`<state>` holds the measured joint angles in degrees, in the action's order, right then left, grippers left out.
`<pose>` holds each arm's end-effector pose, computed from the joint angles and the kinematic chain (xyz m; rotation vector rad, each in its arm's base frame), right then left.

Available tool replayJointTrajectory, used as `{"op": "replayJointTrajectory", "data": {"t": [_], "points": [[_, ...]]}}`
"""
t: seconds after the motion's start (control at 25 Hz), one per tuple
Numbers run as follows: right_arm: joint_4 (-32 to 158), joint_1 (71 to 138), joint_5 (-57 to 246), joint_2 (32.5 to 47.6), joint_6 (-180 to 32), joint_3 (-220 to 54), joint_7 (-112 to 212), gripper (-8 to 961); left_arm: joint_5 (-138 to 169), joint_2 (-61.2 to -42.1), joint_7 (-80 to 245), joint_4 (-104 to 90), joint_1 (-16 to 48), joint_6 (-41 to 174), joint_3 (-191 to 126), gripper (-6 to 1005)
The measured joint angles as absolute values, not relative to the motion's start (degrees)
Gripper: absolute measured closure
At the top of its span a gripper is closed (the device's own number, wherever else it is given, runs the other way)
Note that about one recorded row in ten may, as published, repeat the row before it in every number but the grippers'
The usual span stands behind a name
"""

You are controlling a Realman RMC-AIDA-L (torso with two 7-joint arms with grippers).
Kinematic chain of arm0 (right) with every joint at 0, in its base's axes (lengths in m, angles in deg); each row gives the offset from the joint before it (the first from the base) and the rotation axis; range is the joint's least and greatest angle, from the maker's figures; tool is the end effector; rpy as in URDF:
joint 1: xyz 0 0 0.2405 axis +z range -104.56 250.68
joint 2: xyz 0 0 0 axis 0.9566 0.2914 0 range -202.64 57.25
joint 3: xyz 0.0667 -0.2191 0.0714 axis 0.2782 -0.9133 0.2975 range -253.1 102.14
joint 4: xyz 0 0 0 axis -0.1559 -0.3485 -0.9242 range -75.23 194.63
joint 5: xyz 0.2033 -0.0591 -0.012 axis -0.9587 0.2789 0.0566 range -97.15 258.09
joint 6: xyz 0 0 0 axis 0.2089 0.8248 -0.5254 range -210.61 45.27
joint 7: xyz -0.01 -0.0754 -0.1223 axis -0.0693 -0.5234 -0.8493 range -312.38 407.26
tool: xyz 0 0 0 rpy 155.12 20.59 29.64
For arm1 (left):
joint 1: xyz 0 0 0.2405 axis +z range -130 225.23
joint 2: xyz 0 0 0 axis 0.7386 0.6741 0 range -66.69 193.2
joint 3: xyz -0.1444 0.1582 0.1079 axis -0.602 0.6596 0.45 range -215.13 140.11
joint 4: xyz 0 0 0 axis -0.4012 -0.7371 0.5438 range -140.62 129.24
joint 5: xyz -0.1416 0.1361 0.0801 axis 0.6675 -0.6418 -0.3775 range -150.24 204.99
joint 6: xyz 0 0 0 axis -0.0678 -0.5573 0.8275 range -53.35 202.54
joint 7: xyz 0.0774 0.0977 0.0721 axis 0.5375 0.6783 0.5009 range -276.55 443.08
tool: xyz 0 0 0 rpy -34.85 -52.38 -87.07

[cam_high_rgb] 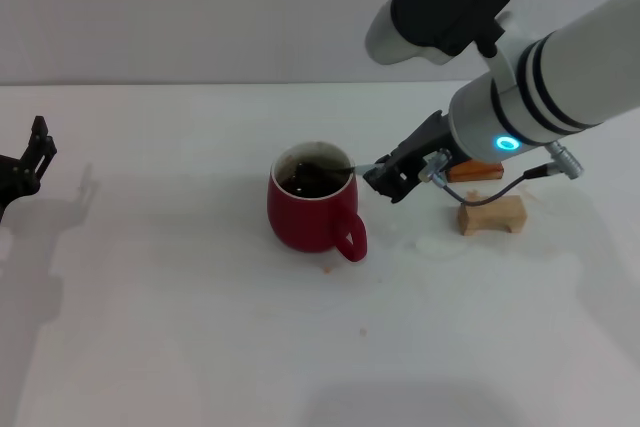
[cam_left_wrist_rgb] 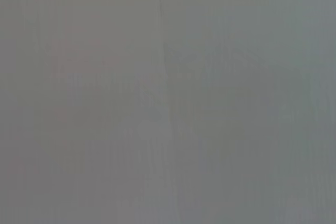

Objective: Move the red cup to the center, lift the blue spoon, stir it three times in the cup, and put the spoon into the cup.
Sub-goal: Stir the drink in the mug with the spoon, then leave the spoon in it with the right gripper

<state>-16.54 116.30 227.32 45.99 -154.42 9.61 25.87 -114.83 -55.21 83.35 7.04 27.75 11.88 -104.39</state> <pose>0.0833 0.3738 -0.0394 -2.5807 0.6306 -0.2959 -0.3479 0.3148 0.0156 -1.4744 -0.5235 -0.5246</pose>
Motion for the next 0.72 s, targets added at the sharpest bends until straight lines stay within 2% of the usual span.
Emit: {"op": "replayJointTrajectory", "data": {"t": [0.72], "points": [[-19.3, 115.5, 224.9, 46.19, -157.9, 8.5, 25.6, 740, -114.8, -55.22, 83.4, 7.0, 27.2, 12.4, -104.4, 151]]}}
